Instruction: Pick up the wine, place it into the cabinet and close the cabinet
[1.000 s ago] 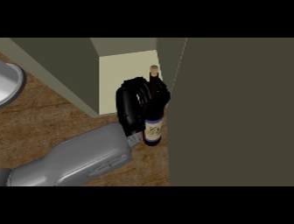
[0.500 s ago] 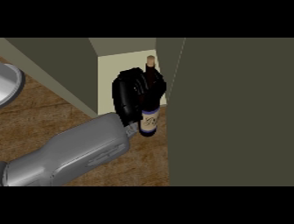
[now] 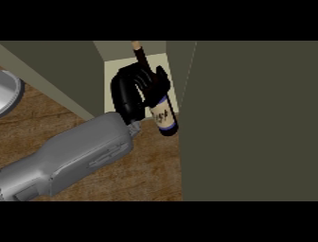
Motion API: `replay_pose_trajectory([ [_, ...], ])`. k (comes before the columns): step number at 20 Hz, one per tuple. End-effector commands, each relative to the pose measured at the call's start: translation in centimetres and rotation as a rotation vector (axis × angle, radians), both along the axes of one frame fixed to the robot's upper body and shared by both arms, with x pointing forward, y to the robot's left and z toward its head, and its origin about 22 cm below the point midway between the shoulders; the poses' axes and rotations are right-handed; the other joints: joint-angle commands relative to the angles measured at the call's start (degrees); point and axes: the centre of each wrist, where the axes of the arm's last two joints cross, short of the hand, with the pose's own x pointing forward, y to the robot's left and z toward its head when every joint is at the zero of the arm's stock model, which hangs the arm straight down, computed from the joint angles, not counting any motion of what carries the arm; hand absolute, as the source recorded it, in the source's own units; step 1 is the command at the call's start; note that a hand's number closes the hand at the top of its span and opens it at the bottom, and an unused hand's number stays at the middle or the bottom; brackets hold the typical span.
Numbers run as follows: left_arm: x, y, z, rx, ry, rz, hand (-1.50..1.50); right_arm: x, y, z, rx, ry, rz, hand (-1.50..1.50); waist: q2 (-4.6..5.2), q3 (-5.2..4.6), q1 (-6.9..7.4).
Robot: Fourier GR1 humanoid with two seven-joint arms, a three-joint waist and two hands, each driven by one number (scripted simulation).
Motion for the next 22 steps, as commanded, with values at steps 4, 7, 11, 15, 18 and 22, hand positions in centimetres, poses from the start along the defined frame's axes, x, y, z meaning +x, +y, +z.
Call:
replay_pose_trajectory([
  [4, 0.8, 1.0, -1.2, 0.061, 0.03, 0.04, -1.5, -0.2, 0.2, 0.4, -0.003, -0.014, 0.013, -1.5, -0.24, 0.04, 0.04],
  [7, 0.9, 1.8, -2.0, 0.087, 0.048, 0.061, -1.5, -0.5, 0.2, 0.1, 0.003, -0.005, 0.012, -1.5, -0.2, 0.02, -0.28],
  [11, 1.0, 2.0, -2.1, 0.065, 0.068, 0.078, -1.5, -0.3, -0.2, 0.2, 0.0, 0.0, 0.004, -1.5, 0.0, -0.02, -0.35],
  [15, 1.4, 2.2, -1.7, 0.077, 0.056, 0.084, -1.5, -0.1, 0.1, 0.1, -0.007, -0.004, 0.011, -1.5, -0.09, -0.03, 0.43],
  [18, 1.5, 2.4, -2.3, 0.094, 0.036, 0.093, -1.5, -0.2, -0.1, 0.2, -0.01, -0.014, 0.011, -1.5, -0.08, -0.05, 0.13],
  [22, 0.5, 1.5, -2.5, 0.086, 0.025, 0.041, -1.5, 0.1, 0.0, -0.4, -0.007, 0.001, 0.008, -1.5, 0.17, -0.13, 0.71],
])
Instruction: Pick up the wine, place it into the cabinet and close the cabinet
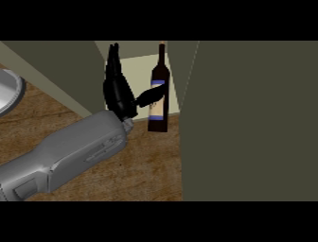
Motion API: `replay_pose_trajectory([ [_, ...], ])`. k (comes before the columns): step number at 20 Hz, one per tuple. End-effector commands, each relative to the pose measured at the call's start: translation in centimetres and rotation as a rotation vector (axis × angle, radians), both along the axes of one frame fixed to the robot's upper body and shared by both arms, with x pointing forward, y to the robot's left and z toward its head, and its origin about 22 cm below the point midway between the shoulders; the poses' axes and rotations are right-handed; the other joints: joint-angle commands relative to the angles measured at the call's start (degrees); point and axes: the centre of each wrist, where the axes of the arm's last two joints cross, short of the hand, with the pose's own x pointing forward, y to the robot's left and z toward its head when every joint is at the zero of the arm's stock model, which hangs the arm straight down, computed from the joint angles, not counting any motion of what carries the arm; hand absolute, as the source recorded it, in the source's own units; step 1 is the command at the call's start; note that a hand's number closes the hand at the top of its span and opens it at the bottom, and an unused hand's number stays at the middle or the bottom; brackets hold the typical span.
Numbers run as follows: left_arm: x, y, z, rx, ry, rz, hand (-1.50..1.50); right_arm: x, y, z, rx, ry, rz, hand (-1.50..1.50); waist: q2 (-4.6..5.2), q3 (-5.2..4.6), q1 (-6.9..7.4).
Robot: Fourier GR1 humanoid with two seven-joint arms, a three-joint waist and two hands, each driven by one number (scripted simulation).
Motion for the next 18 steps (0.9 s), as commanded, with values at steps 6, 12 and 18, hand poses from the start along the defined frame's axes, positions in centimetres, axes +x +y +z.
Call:
replay_pose_trajectory([
  [6, -1.1, -2.0, 0.8, -0.047, -0.045, -0.077, -1.5, -0.3, -0.1, -0.1, 0.007, 0.002, 0.001, -1.5, -0.44, -0.07, 0.29],
  [12, -1.7, -2.9, 2.1, -0.083, -0.07, -0.126, -1.5, 0.0, -0.2, 0.1, 0.0, -0.017, 0.002, -1.5, -0.57, 0.01, 1.07],
  [18, -3.3, -5.6, 3.6, -0.161, -0.119, -0.215, -1.5, -0.3, -0.4, -0.4, 0.011, 0.004, 0.001, -1.5, -1.13, 0.12, 1.42],
])
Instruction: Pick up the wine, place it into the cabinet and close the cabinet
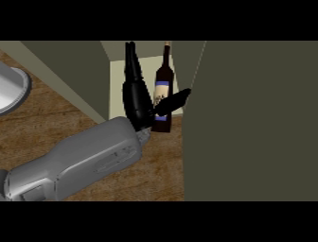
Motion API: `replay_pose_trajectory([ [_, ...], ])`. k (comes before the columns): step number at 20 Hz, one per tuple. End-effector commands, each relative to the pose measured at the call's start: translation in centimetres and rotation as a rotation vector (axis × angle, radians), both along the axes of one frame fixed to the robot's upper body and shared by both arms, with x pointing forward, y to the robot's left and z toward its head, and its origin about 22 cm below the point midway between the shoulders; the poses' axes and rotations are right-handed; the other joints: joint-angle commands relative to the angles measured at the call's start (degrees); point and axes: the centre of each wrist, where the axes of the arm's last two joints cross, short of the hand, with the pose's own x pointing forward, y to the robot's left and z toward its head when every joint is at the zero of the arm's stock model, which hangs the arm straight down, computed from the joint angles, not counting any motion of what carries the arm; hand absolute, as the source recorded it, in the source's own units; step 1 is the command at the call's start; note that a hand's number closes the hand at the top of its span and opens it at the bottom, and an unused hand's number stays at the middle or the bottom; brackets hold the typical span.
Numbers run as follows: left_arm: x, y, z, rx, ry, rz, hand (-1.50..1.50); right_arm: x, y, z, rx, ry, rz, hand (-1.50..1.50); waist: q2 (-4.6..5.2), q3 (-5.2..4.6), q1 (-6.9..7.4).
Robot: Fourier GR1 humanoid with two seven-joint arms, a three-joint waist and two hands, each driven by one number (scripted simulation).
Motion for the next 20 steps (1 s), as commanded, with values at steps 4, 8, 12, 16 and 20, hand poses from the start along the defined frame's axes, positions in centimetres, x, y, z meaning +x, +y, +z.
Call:
replay_pose_trajectory([
  [4, -3.1, -2.0, 0.7, -0.073, -0.089, -0.123, -1.5, -0.8, -0.1, -0.1, -0.002, 0.006, -0.027, -1.5, -0.89, -0.03, 1.35],
  [8, -4.6, -2.8, 1.7, -0.133, -0.115, -0.182, -1.5, -0.5, -0.2, -0.3, 0.016, 0.009, -0.039, -1.5, -1.25, 0.11, 2.8],
  [12, -6.1, -2.1, 1.5, -0.155, -0.101, -0.218, -1.5, -1.6, -0.5, 0.2, 0.004, 0.034, -0.065, -1.5, -1.85, 0.17, 3.19],
  [16, -8.6, -2.7, 0.6, -0.2, -0.105, -0.264, -1.5, -1.3, -0.1, 0.2, 0.003, 0.025, -0.069, -1.5, -2.06, 0.18, 4.54],
  [20, -10.3, -2.0, 0.3, -0.237, -0.098, -0.282, -1.5, -1.9, -0.8, -0.3, 0.004, 0.036, -0.098, -1.5, -2.19, 0.2, 4.36],
])
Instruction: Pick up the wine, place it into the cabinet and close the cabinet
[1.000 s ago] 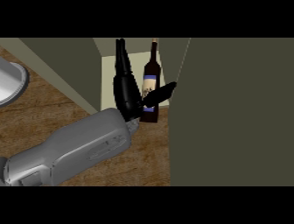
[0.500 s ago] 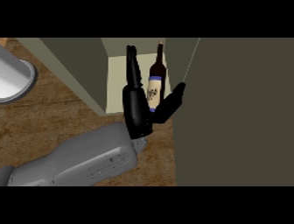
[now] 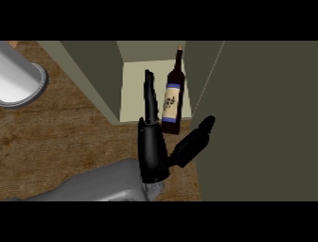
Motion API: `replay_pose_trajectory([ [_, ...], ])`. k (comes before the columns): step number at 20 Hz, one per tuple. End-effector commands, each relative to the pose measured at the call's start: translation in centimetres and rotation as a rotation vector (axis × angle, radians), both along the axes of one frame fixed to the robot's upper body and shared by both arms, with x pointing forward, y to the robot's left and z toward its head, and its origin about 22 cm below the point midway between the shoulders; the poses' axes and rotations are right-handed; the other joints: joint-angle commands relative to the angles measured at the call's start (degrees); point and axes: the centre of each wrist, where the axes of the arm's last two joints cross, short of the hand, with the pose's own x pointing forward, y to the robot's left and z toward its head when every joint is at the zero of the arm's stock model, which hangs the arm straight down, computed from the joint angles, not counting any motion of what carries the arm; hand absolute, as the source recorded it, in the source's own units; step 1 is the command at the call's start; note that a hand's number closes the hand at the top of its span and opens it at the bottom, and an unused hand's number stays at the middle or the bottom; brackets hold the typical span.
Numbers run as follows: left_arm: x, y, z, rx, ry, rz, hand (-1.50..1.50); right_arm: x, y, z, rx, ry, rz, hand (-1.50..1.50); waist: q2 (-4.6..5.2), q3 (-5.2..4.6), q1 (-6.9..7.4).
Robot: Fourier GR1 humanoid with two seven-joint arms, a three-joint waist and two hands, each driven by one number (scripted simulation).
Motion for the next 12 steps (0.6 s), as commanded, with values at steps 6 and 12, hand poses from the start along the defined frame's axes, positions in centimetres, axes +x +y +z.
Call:
replay_pose_trajectory([
  [6, -5.9, 1.1, 1.6, -0.139, -0.008, -0.163, -1.5, -0.2, -0.6, 0.0, -0.032, 0.003, -0.061, -1.5, -0.46, 0.06, 1.38],
  [12, -10.0, 2.3, 0.0, -0.154, -0.014, -0.205, -1.5, -1.0, -0.8, 0.5, -0.048, -0.005, -0.068, -1.5, -0.64, 0.01, 1.5],
])
